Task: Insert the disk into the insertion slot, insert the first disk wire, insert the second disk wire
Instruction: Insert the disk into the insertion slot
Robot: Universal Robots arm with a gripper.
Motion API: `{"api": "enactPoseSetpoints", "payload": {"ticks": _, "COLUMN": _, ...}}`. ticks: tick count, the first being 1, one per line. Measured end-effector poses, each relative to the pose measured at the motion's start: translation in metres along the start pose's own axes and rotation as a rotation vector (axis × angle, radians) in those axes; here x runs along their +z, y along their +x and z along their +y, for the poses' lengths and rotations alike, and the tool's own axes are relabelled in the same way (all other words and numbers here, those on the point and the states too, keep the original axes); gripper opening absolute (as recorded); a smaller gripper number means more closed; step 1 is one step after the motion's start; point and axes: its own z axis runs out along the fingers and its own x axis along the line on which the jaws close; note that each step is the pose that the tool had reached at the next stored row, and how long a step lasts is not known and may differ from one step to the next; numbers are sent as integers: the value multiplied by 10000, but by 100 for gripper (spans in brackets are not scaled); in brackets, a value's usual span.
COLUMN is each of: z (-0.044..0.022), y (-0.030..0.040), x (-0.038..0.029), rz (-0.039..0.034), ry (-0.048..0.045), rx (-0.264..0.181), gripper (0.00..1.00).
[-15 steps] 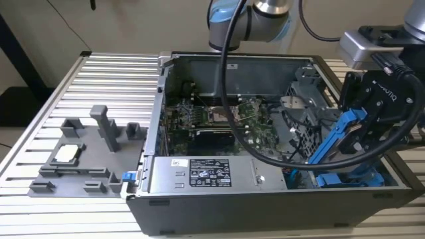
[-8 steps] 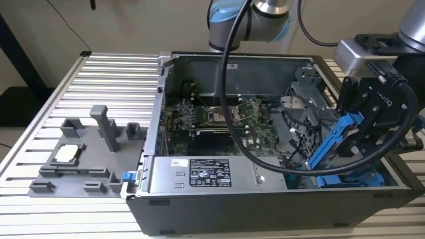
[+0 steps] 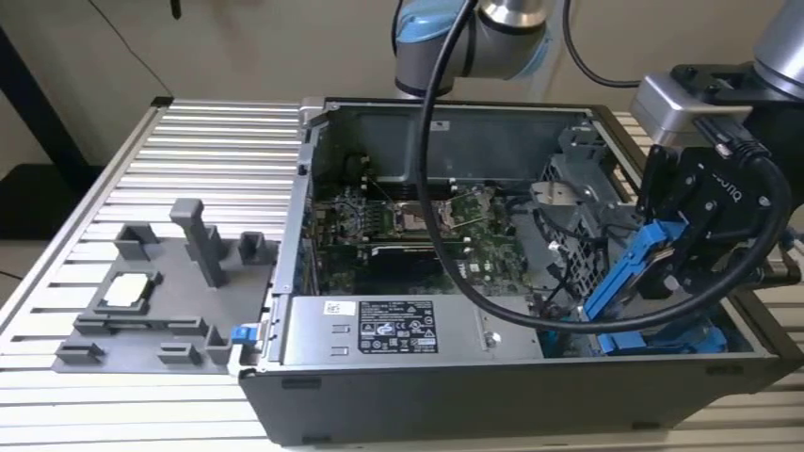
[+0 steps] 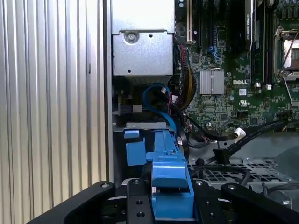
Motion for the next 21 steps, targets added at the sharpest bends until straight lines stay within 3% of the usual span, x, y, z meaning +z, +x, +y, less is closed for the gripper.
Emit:
{"api": "enactPoseSetpoints", "payload": {"ticks": 2, "z": 1, "y": 0, "x": 0, "rz": 0, "ry": -2, "rx": 1, "gripper": 34}}
{"api": "enactPoseSetpoints", "payload": {"ticks": 3, "z": 2, "y": 1, "x": -1, "rz": -1, "ry": -2, "rx": 3, "gripper": 41}}
{"api": "enactPoseSetpoints", "payload": {"ticks": 6, "z": 2, "y": 1, "x": -4, "rz": -3, "ry": -4, "rx": 2, "gripper": 41}}
{"api": "enactPoseSetpoints", "payload": {"ticks": 10, "z": 5, "y": -3, "x": -117, "rz": 16, "ry": -5, "rx": 4, "gripper": 41}}
{"api": "enactPoseSetpoints", "payload": {"ticks": 13, "z": 8, "y": -19, "x": -141, "rz": 22, "ry": 29, "rx": 3, "gripper": 41}}
{"api": "enactPoseSetpoints", "payload": {"ticks": 20, "z": 44, "y": -41, "x": -142, "rz": -44, "ry": 1262, "rx": -3, "gripper": 41}}
{"api": "enactPoseSetpoints", "payload": {"ticks": 21, "z": 51, "y": -48, "x": -142, "rz": -114, "ry": 1630, "rx": -3, "gripper": 41}}
